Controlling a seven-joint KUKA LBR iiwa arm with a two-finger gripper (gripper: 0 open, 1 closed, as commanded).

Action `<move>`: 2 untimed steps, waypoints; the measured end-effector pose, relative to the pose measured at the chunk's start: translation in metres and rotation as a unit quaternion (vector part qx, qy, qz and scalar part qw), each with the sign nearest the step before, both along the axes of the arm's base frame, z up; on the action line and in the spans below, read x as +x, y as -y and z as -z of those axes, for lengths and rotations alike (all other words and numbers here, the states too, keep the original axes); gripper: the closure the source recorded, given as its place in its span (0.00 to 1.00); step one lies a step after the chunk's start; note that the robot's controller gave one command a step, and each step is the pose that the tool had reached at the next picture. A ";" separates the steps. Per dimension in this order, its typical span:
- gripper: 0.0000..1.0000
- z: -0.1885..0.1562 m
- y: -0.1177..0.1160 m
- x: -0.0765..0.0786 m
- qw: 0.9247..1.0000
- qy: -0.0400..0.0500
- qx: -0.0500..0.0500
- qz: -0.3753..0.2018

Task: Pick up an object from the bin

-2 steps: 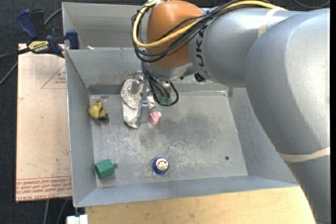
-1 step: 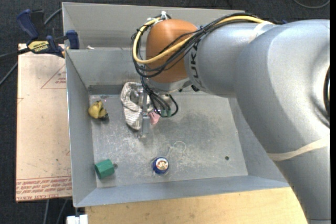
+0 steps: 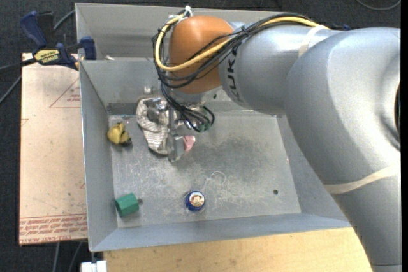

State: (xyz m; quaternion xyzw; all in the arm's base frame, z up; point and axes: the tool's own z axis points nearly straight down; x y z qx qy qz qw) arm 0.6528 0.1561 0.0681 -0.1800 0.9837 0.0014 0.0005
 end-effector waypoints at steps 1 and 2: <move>1.00 0.002 0.013 -0.013 0.988 -0.001 0.001 0.154; 1.00 0.002 0.013 -0.013 0.988 -0.001 0.001 0.154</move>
Offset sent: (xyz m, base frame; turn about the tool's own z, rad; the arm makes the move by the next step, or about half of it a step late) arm 0.0000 0.0000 0.0000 0.0000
